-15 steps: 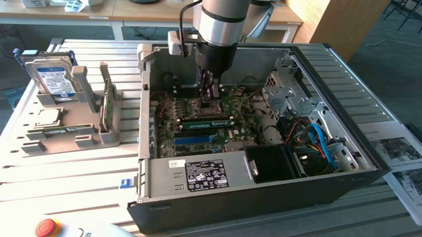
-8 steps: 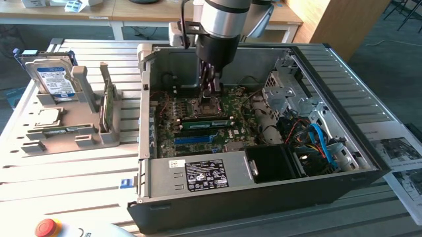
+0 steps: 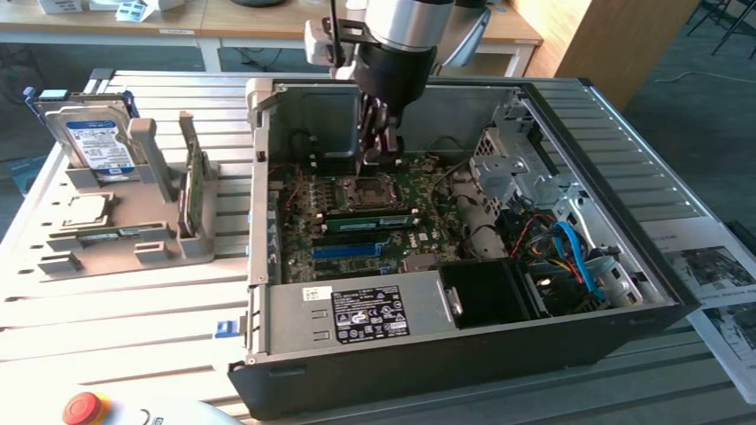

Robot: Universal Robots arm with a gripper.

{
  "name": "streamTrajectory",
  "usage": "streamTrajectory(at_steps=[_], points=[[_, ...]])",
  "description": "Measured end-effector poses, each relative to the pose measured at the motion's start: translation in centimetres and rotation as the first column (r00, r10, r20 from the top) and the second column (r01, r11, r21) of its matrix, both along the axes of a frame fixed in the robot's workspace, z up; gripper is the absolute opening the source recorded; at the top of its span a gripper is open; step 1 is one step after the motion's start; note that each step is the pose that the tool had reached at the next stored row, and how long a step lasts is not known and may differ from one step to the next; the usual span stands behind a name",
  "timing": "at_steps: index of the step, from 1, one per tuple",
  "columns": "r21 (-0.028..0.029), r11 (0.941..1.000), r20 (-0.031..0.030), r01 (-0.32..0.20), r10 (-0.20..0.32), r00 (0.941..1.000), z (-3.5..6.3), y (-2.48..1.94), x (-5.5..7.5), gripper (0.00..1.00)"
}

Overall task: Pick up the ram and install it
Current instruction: 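Press down the ram until it locks into place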

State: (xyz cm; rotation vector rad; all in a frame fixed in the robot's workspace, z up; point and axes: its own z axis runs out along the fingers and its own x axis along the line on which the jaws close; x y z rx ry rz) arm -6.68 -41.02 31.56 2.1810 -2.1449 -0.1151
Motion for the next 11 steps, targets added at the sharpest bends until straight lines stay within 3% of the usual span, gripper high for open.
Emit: streamTrajectory(at_steps=[6, 11], points=[[0.0000, 1.0000, -0.0199, 0.000, 0.000, 0.9998, 1.14, 0.00, 0.2, 0.10], [0.0002, 1.0000, -0.0224, 0.000, 0.000, 0.9997, 1.22, 0.00, 0.2, 0.10]])
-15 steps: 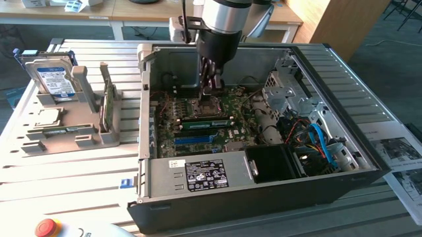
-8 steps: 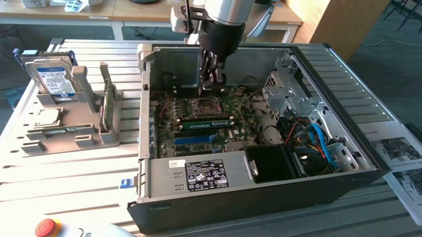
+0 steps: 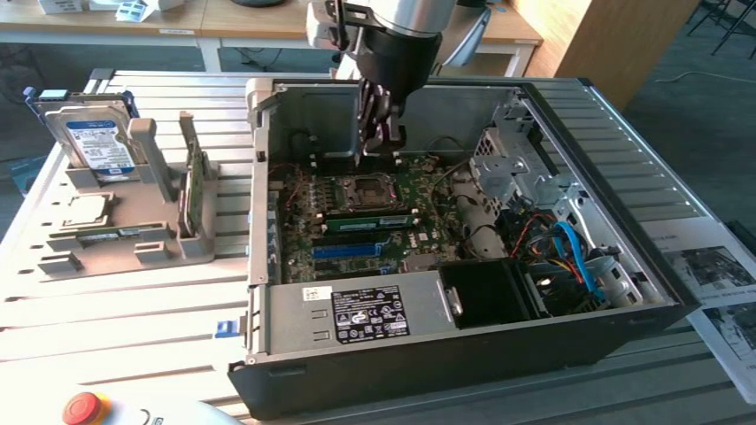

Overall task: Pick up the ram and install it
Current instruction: 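Press down the ram until it locks into place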

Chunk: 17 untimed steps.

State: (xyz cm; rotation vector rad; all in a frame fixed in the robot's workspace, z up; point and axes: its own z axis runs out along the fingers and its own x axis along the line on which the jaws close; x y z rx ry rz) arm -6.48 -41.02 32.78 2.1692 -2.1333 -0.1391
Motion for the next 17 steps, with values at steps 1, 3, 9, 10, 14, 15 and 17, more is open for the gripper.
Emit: streamTrajectory(at_steps=[1, 3, 9, 10, 14, 15, 17], points=[[-0.0001, 1.0000, -0.0001, 0.000, 0.000, 1.0000, 0.00, 0.00, 0.02, 0.10], [-0.0002, 1.0000, 0.0000, -0.005, 0.005, 1.0000, 0.01, -0.01, 0.03, 0.10], [-0.0002, 0.9997, 0.0166, -0.025, 0.025, 0.9995, -0.01, 0.03, 0.04, 0.10], [-0.0005, 0.9996, 0.0207, -0.029, 0.029, 0.9994, 0.00, 0.03, 0.04, 0.10], [-0.0012, 0.9993, 0.0357, -0.038, 0.038, 0.9986, 0.00, 0.03, -0.02, 0.10], [-0.0014, 0.9992, 0.0404, -0.040, 0.040, 0.9984, 0.00, 0.03, -0.04, 0.10], [-0.0018, 0.9991, 0.0502, -0.043, 0.043, 0.9978, 0.00, 0.03, -0.11, 0.10]])
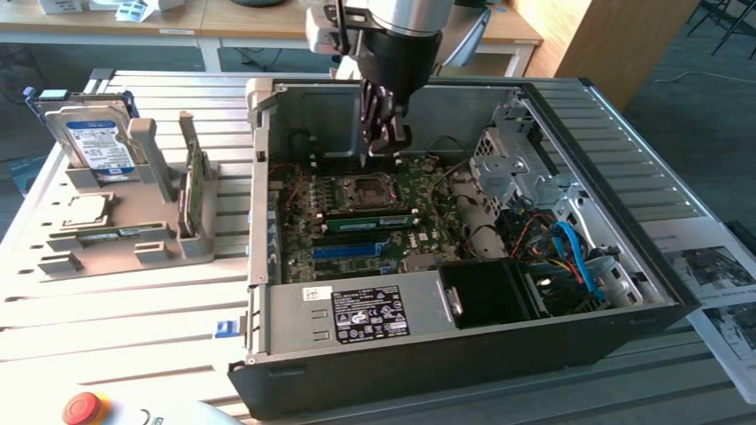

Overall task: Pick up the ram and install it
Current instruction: 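Press down the ram until it locks into place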

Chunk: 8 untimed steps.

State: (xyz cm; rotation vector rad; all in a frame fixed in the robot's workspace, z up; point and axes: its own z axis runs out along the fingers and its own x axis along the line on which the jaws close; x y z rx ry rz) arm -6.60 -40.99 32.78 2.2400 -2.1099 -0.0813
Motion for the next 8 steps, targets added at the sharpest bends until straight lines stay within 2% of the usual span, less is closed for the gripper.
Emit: streamTrajectory(at_steps=[6, 8], points=[[-0.0003, 1.0000, 0.0280, -0.010, 0.010, 0.9996, 0.01, 0.01, -0.26, 0.10], [0.0000, 0.9999, 0.0326, -0.013, 0.013, 0.9994, -0.01, 0.01, -0.38, 0.10]])
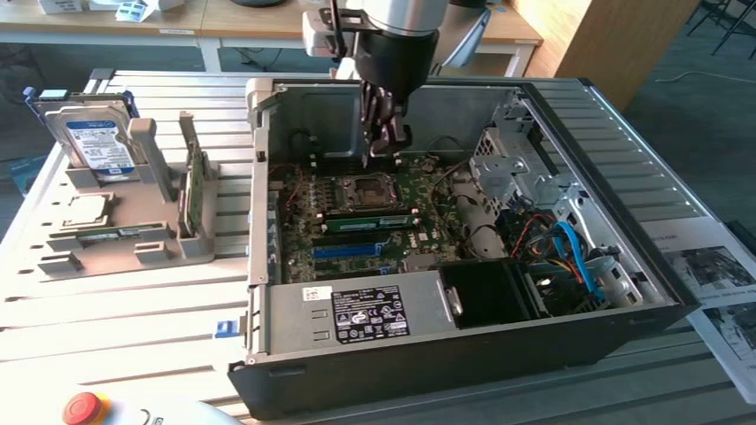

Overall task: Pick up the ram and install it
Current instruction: 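Press down the ram until it locks into place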

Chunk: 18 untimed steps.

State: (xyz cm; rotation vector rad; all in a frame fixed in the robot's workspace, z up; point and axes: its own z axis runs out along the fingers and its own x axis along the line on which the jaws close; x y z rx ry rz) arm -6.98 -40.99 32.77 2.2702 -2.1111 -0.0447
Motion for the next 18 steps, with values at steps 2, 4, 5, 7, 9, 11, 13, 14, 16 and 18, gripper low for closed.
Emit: streamTrajectory(at_steps=[2, 4, 5, 7, 9, 11, 13, 14, 16, 18], points=[[-0.0008, 1.0000, 0.0001, -0.002, 0.002, 1.0000, -0.02, 0.00, 0.0, 0.10], [-0.0014, 1.0000, 0.0000, -0.003, 0.003, 1.0000, -0.03, -0.01, 0.0, 0.10], [-0.0015, 1.0000, 0.0000, -0.003, 0.003, 1.0000, -0.04, -0.02, 0.0, 0.10], [-0.0013, 1.0000, 0.0002, -0.004, 0.004, 1.0000, -0.06, -0.05, 0.3, 0.10], [-0.0012, 1.0000, 0.0002, -0.005, 0.005, 1.0000, -0.08, -0.08, 0.6, 0.10], [-0.0014, 1.0000, 0.0001, -0.005, 0.005, 1.0000, -0.08, -0.11, 1.0, 0.10], [-0.0014, 1.0000, 0.0001, -0.006, 0.006, 1.0000, -0.09, -0.17, 1.4, 0.10], [-0.0013, 1.0000, 0.0002, -0.005, 0.005, 1.0000, -0.10, -0.20, 1.7, 0.10], [-0.0013, 1.0000, 0.0002, -0.005, 0.005, 1.0000, -0.11, -0.26, 2.1, 0.10], [-0.0013, 1.0000, 0.0001, -0.005, 0.005, 1.0000, -0.11, -0.29, 2.4, 0.10]])
